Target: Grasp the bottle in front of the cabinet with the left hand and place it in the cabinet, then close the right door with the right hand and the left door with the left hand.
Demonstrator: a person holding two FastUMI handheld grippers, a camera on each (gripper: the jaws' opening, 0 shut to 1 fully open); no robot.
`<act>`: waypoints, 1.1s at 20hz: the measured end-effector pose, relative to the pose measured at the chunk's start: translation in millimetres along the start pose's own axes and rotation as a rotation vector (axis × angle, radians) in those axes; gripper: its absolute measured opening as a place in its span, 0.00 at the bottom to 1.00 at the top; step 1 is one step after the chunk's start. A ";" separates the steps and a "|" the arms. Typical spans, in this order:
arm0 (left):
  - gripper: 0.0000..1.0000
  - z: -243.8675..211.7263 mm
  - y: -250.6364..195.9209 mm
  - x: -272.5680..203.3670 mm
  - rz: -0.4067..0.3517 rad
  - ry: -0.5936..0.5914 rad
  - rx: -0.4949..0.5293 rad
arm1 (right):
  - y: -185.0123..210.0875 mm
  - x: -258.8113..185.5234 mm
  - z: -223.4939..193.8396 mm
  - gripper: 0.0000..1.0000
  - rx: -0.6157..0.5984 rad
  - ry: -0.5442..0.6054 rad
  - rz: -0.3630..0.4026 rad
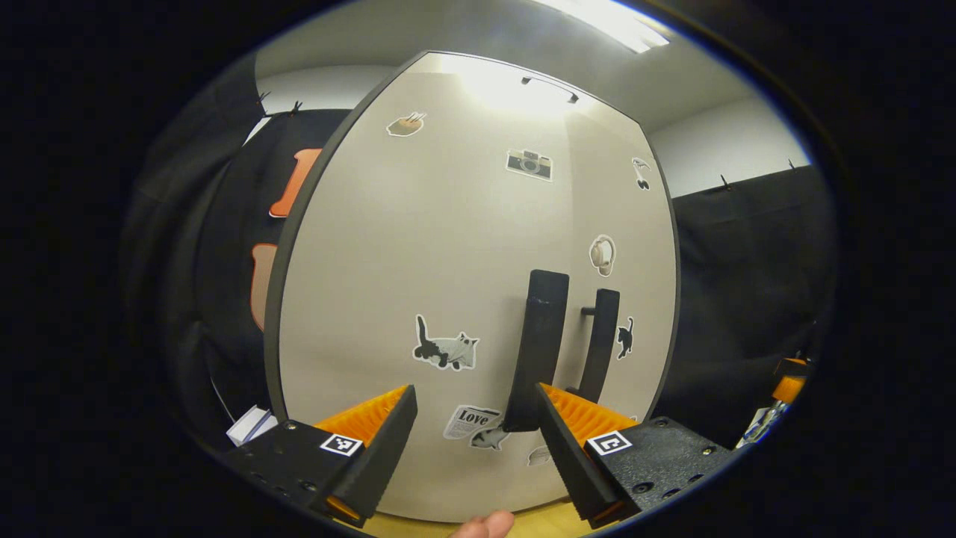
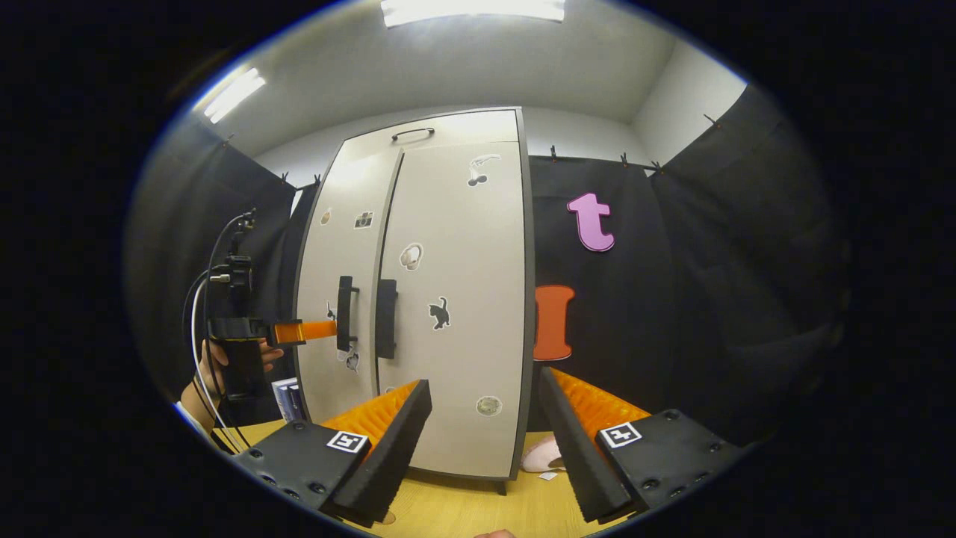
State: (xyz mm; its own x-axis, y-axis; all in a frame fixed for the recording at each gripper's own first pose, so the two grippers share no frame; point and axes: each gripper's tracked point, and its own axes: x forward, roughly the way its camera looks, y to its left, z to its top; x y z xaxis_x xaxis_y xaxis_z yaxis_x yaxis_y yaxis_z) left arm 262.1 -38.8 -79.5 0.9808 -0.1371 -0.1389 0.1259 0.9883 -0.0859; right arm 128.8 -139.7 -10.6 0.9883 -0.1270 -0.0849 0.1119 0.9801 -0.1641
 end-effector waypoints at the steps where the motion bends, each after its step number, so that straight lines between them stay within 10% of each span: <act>1: 0.94 0.6 -1.0 -7.7 -0.004 0.003 -0.002 | 2.5 2.0 -1.4 0.97 0.002 0.004 0.007; 11: 0.94 21.8 -3.1 -91.8 -0.014 -0.038 0.026 | 23.7 19.8 -4.6 0.97 0.057 0.036 0.062; 22: 0.94 32.0 46.5 -131.3 0.138 -0.076 0.093 | 14.2 24.9 -1.1 0.97 0.059 0.046 0.040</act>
State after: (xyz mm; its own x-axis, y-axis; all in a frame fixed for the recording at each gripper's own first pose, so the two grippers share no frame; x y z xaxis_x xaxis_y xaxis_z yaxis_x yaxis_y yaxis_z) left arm 144.0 27.3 -33.7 0.9977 0.0023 -0.0676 -0.0009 0.9998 0.0213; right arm 154.9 -129.1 -16.2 0.9865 -0.0927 -0.1352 0.0794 0.9917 -0.1012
